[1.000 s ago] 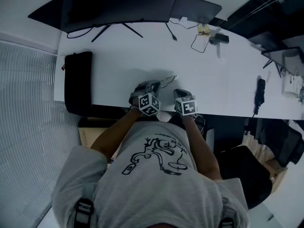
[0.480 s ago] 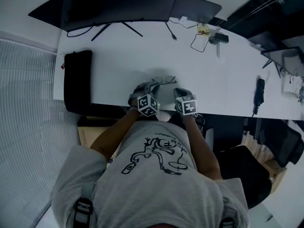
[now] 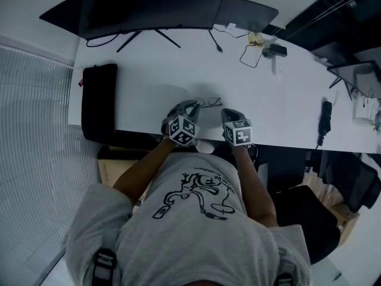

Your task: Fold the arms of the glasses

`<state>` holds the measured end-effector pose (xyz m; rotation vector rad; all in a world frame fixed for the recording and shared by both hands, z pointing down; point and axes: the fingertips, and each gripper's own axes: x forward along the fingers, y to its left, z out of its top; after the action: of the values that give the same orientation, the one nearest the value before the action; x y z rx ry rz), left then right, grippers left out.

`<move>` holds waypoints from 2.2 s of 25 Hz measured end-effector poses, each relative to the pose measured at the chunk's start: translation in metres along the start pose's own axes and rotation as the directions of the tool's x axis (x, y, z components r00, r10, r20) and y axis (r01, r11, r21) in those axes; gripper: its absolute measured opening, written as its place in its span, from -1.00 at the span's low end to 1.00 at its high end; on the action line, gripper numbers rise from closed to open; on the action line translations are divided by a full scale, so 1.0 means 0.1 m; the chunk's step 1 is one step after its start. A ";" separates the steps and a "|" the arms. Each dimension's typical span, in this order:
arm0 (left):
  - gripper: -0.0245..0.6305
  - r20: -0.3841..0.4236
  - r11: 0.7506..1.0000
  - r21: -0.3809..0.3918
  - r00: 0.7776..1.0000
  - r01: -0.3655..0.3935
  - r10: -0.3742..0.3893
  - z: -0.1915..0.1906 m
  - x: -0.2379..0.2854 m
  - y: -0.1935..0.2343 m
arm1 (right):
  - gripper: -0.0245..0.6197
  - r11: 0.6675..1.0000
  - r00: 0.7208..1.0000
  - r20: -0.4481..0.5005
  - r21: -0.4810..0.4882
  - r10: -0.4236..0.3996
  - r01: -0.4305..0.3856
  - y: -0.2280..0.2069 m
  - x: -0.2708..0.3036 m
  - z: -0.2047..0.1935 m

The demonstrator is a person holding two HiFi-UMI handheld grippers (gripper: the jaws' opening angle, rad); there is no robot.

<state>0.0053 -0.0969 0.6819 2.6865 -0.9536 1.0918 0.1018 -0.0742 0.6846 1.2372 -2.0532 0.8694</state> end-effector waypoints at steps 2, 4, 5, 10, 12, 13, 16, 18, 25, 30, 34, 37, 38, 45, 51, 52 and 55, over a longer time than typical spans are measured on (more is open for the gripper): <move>-0.76 0.021 0.999 -0.045 1.000 0.000 0.001 0.08 -0.04 0.03 | -0.83 1.000 1.000 0.018 -0.003 -0.007 0.007 -0.02 -0.06 0.08; -0.77 0.041 0.997 -0.083 0.999 0.003 0.000 0.16 -0.08 0.07 | -0.83 1.000 0.999 0.040 -0.005 -0.012 0.012 -0.06 -0.10 0.14; -0.77 0.050 0.995 -0.101 0.999 0.007 -0.002 0.20 -0.11 0.08 | -0.83 1.000 0.999 0.052 -0.006 -0.014 0.014 -0.07 -0.13 0.19; -0.81 0.099 0.982 -0.187 0.995 0.037 -0.019 0.42 -0.22 0.14 | -0.83 0.999 0.993 0.114 -0.025 -0.021 0.025 -0.09 -0.33 0.47; -0.82 0.123 0.977 -0.208 0.992 0.047 -0.021 0.52 -0.28 0.17 | -0.83 0.999 0.990 0.139 -0.035 -0.019 0.024 -0.08 -0.41 0.58; -0.83 0.133 0.974 -0.220 0.991 0.052 -0.023 0.57 -0.31 0.17 | -0.83 0.999 0.988 0.152 -0.039 -0.017 0.023 -0.07 -0.46 0.64; -0.83 0.162 0.968 -0.241 0.986 0.066 -0.027 0.75 -0.42 0.20 | -0.83 0.998 0.982 0.189 -0.053 -0.012 0.022 -0.04 -0.60 0.81; -0.84 0.190 0.967 -0.245 0.981 0.073 -0.026 0.89 -0.50 0.22 | -0.83 0.997 0.977 0.214 -0.068 -0.007 0.022 -0.01 -0.70 0.94; -0.85 0.287 0.954 -0.278 0.957 0.115 -0.032 1.31 -0.81 0.26 | -0.83 0.993 0.958 0.285 -0.121 0.018 0.017 0.15 -1.08 1.29; -0.85 0.347 0.939 -0.312 0.937 0.143 -0.028 1.58 -1.04 0.29 | -0.83 0.989 0.942 0.334 -0.148 0.042 0.009 0.28 -1.34 1.52; -0.85 0.381 0.933 -0.326 0.924 0.154 -0.020 1.74 -1.22 0.31 | -0.84 0.986 0.923 0.379 -0.165 0.062 0.002 0.41 -1.56 1.69; -0.86 0.409 0.931 -0.328 0.912 0.159 -0.011 1.88 -1.35 0.31 | -0.84 0.985 0.915 0.396 -0.174 0.077 -0.008 0.50 -1.72 1.78; -0.86 0.419 0.930 -0.329 0.908 0.162 -0.010 1.91 -1.39 0.31 | -0.84 0.985 0.912 0.403 -0.173 0.080 -0.010 0.52 -1.76 1.80; -0.86 0.467 0.933 -0.316 0.884 0.172 -0.005 2.18 -1.67 0.28 | -0.85 0.977 0.889 0.448 -0.212 0.100 -0.003 0.69 -2.12 1.95; -0.86 0.496 0.939 -0.298 0.868 0.172 -0.002 2.33 -1.91 0.25 | -0.85 0.971 0.873 0.473 -0.240 0.121 -0.005 0.82 -2.37 2.03; -0.86 0.499 0.940 -0.297 0.867 0.170 0.000 2.35 -1.95 0.24 | -0.85 0.970 0.870 0.477 -0.244 0.123 -0.003 0.84 -2.40 2.04; -0.86 0.521 0.945 -0.286 0.853 0.160 0.013 2.45 -2.06 0.25 | -0.85 0.964 0.868 0.480 -0.264 0.127 0.005 0.89 -2.50 2.07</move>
<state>0.0244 -0.0841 0.3615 2.7407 -0.9721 0.1500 0.0909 -0.0714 0.3483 1.3501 -2.5212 0.3001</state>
